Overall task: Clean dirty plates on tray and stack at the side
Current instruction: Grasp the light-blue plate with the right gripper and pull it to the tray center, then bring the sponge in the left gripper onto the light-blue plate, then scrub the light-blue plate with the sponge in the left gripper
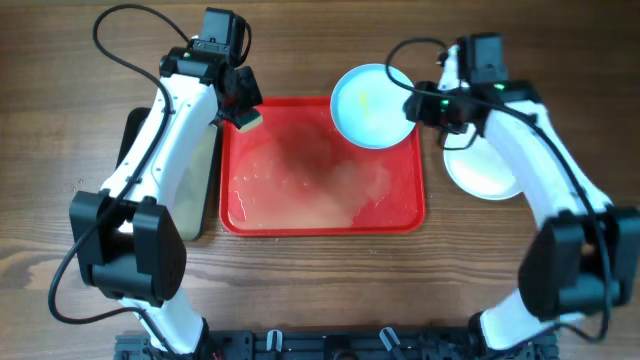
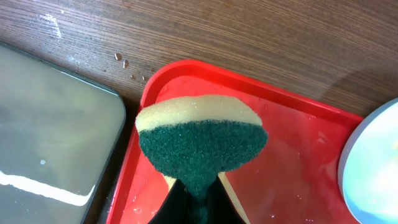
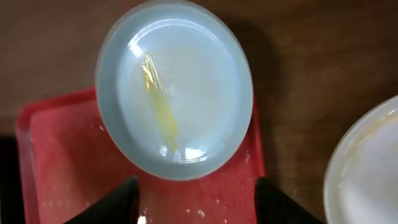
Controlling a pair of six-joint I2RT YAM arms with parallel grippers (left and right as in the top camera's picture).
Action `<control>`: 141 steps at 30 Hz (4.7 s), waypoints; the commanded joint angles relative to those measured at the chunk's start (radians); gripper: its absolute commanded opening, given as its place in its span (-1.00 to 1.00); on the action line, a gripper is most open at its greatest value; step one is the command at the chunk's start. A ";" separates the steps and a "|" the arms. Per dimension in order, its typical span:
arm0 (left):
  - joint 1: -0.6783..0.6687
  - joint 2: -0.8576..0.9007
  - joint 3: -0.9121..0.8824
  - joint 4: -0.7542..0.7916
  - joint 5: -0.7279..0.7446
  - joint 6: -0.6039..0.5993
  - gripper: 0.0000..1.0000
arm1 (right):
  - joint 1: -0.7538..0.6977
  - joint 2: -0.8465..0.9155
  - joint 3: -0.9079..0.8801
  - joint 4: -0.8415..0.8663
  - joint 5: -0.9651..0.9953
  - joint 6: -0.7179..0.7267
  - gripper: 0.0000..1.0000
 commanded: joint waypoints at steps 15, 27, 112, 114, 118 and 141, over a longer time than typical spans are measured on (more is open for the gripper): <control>0.005 0.011 0.015 0.003 0.005 -0.002 -0.92 | 0.125 0.278 0.056 -0.058 0.139 -0.006 -0.27; 0.006 0.011 0.015 0.003 0.005 -0.002 -0.92 | 0.289 0.278 0.056 -0.233 -0.035 -0.223 -0.46; -0.158 0.288 -0.053 -0.064 -0.027 -0.037 -0.92 | 0.310 0.489 0.211 -0.005 -0.155 0.097 -0.91; -0.158 0.288 -0.053 -0.084 0.194 0.109 -0.92 | 0.310 0.489 0.211 -0.006 -0.155 0.097 -0.91; -0.159 0.288 -0.053 -0.088 0.718 0.486 -0.92 | 0.310 0.489 0.211 -0.006 -0.159 0.097 -0.91; -0.156 0.288 -0.053 0.016 0.080 0.010 -0.92 | 0.310 0.489 0.211 -0.006 -0.159 0.097 -0.91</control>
